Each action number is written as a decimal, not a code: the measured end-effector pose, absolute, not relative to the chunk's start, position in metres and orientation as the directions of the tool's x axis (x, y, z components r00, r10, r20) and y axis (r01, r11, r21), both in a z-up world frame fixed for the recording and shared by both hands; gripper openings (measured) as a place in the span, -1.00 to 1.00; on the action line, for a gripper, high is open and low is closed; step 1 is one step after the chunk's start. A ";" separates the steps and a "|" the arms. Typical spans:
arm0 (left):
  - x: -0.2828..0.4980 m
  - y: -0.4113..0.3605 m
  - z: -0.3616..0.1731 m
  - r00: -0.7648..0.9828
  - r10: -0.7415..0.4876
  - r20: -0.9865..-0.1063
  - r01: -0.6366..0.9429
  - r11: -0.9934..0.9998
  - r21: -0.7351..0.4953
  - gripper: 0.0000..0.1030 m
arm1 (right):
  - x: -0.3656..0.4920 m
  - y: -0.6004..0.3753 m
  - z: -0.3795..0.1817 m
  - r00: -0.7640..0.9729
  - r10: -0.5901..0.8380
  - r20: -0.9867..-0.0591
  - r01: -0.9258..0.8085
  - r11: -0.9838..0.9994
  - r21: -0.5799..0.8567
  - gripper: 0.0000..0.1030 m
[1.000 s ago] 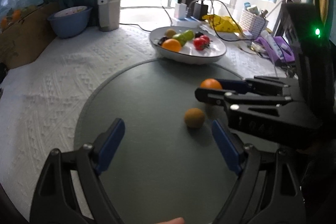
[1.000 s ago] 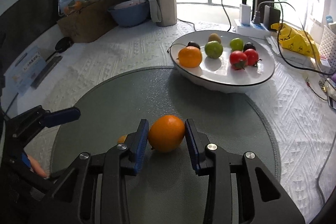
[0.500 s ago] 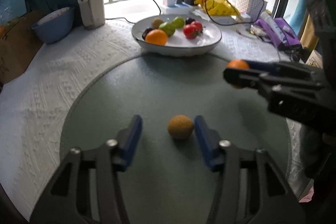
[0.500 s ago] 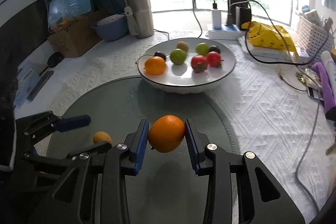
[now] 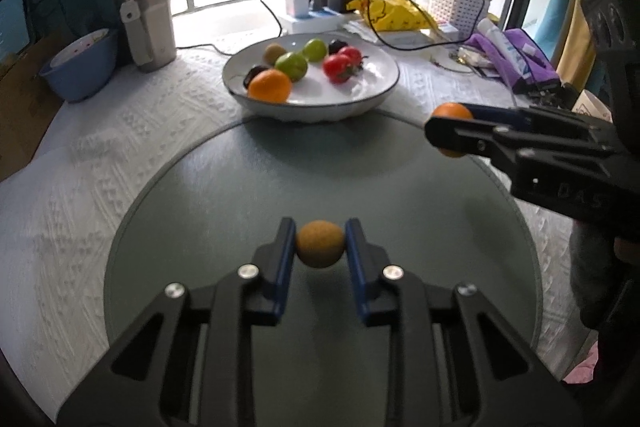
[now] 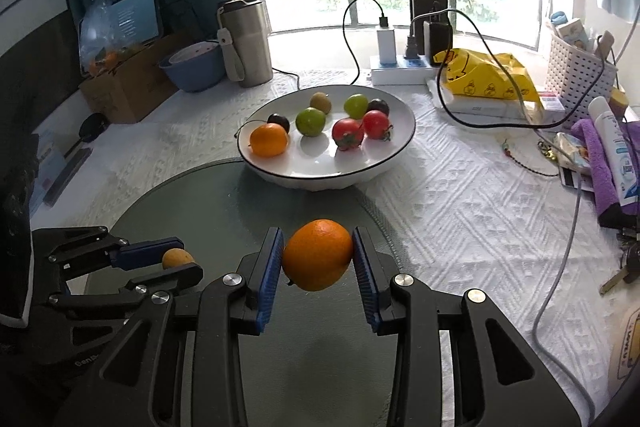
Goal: Organize fruits
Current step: 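Carry the orange and yellow-brown fruit into the white bowl and open both grippers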
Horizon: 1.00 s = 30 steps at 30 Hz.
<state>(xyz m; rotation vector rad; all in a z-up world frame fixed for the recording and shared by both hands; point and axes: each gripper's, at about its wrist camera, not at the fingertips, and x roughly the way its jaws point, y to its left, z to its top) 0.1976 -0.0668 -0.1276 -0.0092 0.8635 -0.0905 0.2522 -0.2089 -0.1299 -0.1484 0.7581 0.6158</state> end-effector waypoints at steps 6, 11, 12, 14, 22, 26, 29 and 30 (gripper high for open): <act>0.212 -0.060 -0.115 0.670 -0.100 -0.736 0.088 0.995 -0.055 -0.49 | 0.265 -0.209 -0.119 0.584 0.461 -0.669 -0.563 0.823 0.076 -0.27; 0.231 -0.059 -0.103 0.694 -0.121 -0.710 0.111 0.992 -0.061 -0.49 | 0.277 -0.203 -0.113 0.595 0.458 -0.660 -0.562 0.825 0.066 -0.27; 0.236 -0.060 -0.101 0.698 -0.129 -0.704 0.119 0.991 -0.064 -0.49 | 0.281 -0.202 -0.112 0.595 0.457 -0.661 -0.562 0.825 0.065 -0.27; 0.243 -0.061 -0.099 0.704 -0.141 -0.696 0.130 0.989 -0.069 -0.49 | 0.287 -0.199 -0.112 0.595 0.456 -0.662 -0.560 0.826 0.064 -0.27; 0.282 -0.059 -0.100 0.703 -0.180 -0.688 0.151 0.983 -0.103 -0.49 | 0.313 -0.190 -0.115 0.594 0.441 -0.673 -0.548 0.834 0.063 -0.27; 0.301 -0.055 -0.106 0.693 -0.193 -0.695 0.151 0.981 -0.123 -0.49 | 0.328 -0.185 -0.121 0.584 0.439 -0.683 -0.543 0.837 0.073 -0.27; 0.311 -0.052 -0.109 0.687 -0.202 -0.698 0.151 0.979 -0.135 -0.49 | 0.336 -0.183 -0.124 0.578 0.440 -0.687 -0.543 0.836 0.078 -0.27; 0.313 -0.052 -0.110 0.687 -0.204 -0.697 0.151 0.979 -0.137 -0.49 | 0.338 -0.182 -0.125 0.577 0.437 -0.690 -0.542 0.837 0.077 -0.27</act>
